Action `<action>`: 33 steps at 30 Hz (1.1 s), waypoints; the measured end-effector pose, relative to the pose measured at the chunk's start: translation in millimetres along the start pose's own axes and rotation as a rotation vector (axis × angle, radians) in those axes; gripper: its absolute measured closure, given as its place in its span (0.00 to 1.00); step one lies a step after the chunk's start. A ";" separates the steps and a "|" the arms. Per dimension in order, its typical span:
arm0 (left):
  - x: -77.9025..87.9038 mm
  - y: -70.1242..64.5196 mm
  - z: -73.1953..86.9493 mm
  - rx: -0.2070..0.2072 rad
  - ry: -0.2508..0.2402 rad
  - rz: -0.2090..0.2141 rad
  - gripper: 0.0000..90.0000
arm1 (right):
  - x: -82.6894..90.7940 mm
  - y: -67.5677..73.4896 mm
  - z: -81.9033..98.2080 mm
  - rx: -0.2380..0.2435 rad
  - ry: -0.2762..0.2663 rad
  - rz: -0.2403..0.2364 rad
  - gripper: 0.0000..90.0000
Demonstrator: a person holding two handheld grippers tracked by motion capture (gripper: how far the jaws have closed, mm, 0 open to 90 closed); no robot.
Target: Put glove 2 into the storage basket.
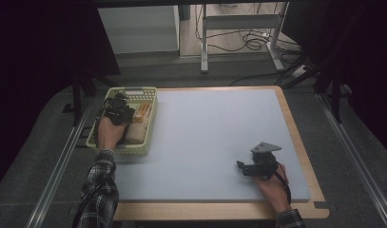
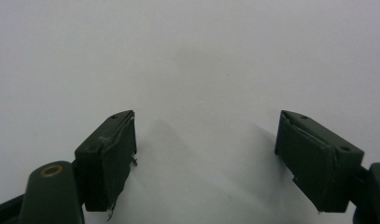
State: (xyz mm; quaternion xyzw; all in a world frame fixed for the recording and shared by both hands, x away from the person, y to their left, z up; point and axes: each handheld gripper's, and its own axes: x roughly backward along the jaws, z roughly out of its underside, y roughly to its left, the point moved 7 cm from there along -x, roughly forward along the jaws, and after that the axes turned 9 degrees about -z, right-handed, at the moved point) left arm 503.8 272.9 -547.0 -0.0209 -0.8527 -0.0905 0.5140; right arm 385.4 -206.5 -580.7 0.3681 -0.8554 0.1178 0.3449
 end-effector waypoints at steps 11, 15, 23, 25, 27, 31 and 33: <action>-4.8 -21.3 -5.6 -0.044 0.001 0.012 0.92 | -0.1 -0.1 0.0 -0.001 0.000 0.000 0.22; -8.4 -16.4 -3.4 -0.009 0.007 0.024 0.91 | -0.1 0.0 0.0 0.000 0.000 0.000 0.22; -4.6 -3.2 -1.0 0.004 -0.022 -0.004 0.72 | 0.0 0.0 0.0 0.000 0.000 0.000 0.22; -3.5 -1.8 -0.6 0.002 -0.027 -0.009 0.69 | 0.0 0.0 0.0 0.000 0.000 0.000 0.22; -1.0 0.8 0.0 0.000 -0.039 -0.021 0.68 | 0.0 0.0 0.0 0.000 0.000 0.000 0.22; 5.3 6.4 -0.1 0.005 -0.063 -0.032 0.61 | 0.0 0.0 0.0 0.001 0.000 0.000 0.22; 8.9 8.3 -0.2 0.013 -0.073 -0.024 0.58 | 0.0 0.1 0.0 0.000 0.000 0.000 0.22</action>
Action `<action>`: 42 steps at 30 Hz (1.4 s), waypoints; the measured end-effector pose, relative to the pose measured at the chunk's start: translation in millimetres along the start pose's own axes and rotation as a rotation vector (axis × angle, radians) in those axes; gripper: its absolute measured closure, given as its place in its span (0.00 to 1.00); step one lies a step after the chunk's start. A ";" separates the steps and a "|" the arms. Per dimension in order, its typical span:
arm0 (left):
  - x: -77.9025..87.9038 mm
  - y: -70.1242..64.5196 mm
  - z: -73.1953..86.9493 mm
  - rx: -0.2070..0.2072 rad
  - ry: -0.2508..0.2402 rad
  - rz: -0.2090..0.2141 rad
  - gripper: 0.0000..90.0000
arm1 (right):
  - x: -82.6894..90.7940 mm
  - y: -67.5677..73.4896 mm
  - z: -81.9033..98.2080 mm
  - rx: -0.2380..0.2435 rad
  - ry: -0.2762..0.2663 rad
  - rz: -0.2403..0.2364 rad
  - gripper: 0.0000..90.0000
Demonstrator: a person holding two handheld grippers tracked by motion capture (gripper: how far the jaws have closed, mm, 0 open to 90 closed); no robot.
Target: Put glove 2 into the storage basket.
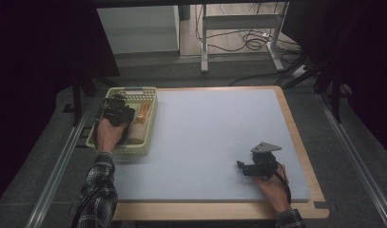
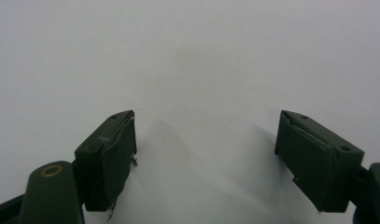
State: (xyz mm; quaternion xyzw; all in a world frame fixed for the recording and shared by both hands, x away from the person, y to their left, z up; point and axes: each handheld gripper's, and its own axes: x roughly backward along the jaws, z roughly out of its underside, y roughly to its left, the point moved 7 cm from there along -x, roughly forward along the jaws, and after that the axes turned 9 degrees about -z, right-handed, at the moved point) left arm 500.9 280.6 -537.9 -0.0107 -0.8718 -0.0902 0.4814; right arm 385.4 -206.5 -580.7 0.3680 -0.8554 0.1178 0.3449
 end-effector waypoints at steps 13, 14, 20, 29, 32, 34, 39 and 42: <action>20.7 10.7 1.7 0.027 -0.067 0.057 0.40 | 0.0 0.0 0.0 0.001 0.000 0.001 0.22; 20.7 10.7 1.7 0.027 -0.067 0.057 0.39 | 0.0 0.0 0.0 0.001 0.000 0.001 0.22; 28.4 13.8 5.5 0.035 -0.098 0.093 0.32 | -0.1 0.1 0.0 0.001 -0.001 0.001 0.22; 37.1 14.8 10.2 0.044 -0.135 0.133 0.24 | 0.0 0.3 0.0 -0.002 0.000 0.001 0.22; 41.2 13.1 10.9 0.045 -0.152 0.151 0.22 | -0.1 0.1 0.0 0.000 -0.001 0.001 0.22; 44.0 11.7 11.5 0.038 -0.156 0.154 0.20 | 0.0 0.3 0.0 -0.002 -0.001 0.000 0.22; 51.4 7.5 12.5 0.020 -0.174 0.160 0.16 | 0.0 0.4 0.0 -0.002 0.000 0.000 0.22; 54.5 5.4 12.8 0.012 -0.186 0.168 0.15 | 0.0 0.4 0.0 -0.002 0.000 0.000 0.22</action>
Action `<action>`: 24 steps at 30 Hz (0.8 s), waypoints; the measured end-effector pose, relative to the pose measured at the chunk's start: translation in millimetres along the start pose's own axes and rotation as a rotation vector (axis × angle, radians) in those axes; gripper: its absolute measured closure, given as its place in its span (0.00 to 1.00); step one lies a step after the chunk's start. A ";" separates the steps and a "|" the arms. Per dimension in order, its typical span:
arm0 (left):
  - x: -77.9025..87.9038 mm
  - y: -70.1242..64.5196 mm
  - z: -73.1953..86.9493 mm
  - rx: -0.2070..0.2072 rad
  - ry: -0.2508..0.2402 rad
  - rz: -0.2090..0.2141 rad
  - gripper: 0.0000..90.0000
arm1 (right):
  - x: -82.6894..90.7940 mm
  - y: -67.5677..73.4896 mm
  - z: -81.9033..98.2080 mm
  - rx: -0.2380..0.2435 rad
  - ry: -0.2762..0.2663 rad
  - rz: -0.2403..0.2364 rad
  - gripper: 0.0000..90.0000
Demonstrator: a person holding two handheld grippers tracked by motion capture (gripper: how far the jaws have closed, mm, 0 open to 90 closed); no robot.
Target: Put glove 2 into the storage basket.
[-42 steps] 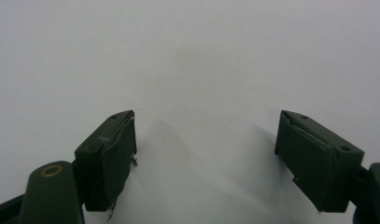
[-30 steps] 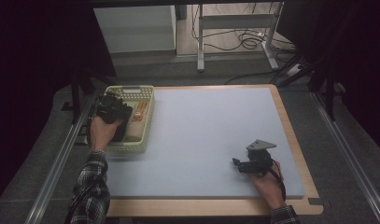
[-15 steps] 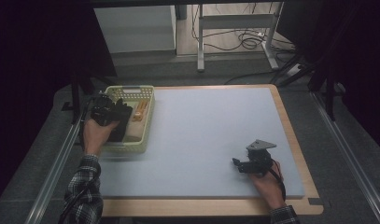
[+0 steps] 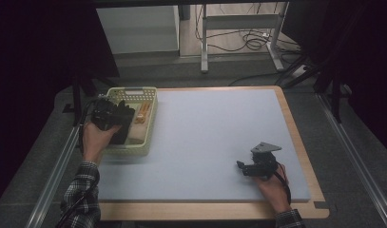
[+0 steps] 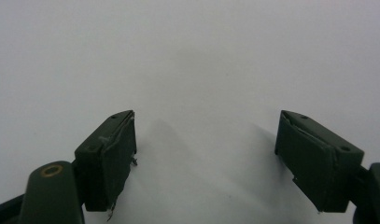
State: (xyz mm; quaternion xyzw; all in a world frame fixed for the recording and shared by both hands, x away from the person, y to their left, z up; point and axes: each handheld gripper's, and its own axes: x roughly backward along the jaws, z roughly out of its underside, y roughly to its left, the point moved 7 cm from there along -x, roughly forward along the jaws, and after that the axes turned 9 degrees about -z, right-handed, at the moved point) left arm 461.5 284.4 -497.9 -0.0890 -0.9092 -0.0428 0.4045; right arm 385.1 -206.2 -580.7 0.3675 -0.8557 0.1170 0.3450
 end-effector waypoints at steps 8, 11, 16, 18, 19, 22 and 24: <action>9.7 -12.0 2.3 -0.040 -0.021 0.023 0.11 | 0.0 0.0 0.0 0.000 0.000 0.000 0.22; 12.7 -16.2 3.0 -0.049 -0.034 0.036 0.10 | 0.2 0.0 0.1 0.001 0.002 0.000 0.22; 18.6 -24.7 4.2 -0.069 -0.052 0.054 0.09 | 0.2 0.0 0.1 0.001 0.002 0.000 0.22; 19.9 -26.8 4.4 -0.070 -0.055 0.059 0.09 | 0.2 0.0 0.1 0.001 0.002 0.000 0.22; 22.6 -30.8 4.6 -0.078 -0.065 0.064 0.09 | 0.2 -0.1 0.1 0.001 0.002 0.000 0.22; 26.2 -36.9 5.0 -0.087 -0.076 0.079 0.08 | 0.3 -0.1 0.1 0.001 0.002 0.001 0.22; 28.4 -41.2 5.2 -0.096 -0.082 0.088 0.07 | 0.2 0.0 0.1 0.001 0.002 0.000 0.22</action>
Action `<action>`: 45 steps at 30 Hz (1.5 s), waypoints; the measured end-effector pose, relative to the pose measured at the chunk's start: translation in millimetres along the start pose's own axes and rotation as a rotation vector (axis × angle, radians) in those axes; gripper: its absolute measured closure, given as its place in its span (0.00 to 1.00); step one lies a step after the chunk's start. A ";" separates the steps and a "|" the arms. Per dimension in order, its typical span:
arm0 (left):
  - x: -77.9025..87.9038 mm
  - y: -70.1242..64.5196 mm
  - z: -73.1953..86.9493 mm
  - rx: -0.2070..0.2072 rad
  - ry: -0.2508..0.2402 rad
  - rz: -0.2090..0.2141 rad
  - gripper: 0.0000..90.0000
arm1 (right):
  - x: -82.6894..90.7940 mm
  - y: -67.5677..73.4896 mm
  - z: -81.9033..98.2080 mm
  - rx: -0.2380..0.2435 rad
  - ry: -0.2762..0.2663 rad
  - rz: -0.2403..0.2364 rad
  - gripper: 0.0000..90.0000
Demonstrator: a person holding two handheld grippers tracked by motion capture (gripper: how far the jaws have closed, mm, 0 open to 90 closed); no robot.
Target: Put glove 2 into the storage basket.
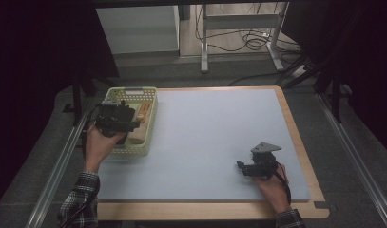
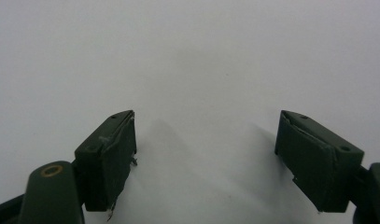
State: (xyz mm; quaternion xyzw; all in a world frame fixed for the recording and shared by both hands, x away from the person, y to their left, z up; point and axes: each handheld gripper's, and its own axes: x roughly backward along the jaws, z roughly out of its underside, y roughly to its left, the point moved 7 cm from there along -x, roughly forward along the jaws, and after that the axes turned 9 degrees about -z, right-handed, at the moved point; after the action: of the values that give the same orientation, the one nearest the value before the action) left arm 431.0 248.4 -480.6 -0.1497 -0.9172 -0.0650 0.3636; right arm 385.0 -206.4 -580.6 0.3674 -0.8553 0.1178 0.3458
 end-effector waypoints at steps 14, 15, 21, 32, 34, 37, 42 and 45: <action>8.1 -33.1 0.5 -0.065 -0.022 0.058 0.04 | 0.0 0.0 0.0 0.000 0.000 0.001 0.22; 7.9 -35.6 0.9 -0.067 -0.023 0.061 0.04 | 0.0 0.0 0.0 0.000 0.000 0.001 0.22; 7.4 -49.0 2.2 -0.086 -0.031 0.086 0.03 | 0.1 0.3 0.1 -0.004 0.001 -0.001 0.22; 6.7 -78.0 0.7 -0.135 -0.052 0.131 0.02 | 0.1 0.0 0.0 0.000 0.000 0.001 0.22; 6.7 -80.5 0.9 -0.140 -0.052 0.134 0.02 | 0.1 0.0 -0.1 0.000 0.000 0.001 0.22; 6.0 -87.9 1.4 -0.155 -0.057 0.140 0.01 | 0.1 0.0 -0.1 0.000 0.000 0.001 0.22; 5.1 -102.3 3.2 -0.175 -0.066 0.160 0.01 | 0.1 0.0 -0.1 0.000 0.000 0.001 0.22; 4.6 -108.6 4.2 -0.189 -0.070 0.167 0.01 | 0.1 0.0 -0.1 0.000 0.000 0.001 0.22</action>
State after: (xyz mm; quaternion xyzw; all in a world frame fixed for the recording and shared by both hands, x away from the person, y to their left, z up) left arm 390.1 147.6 -481.6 -0.2614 -0.9033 -0.1153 0.3200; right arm 385.0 -206.4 -580.5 0.3671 -0.8555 0.1180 0.3456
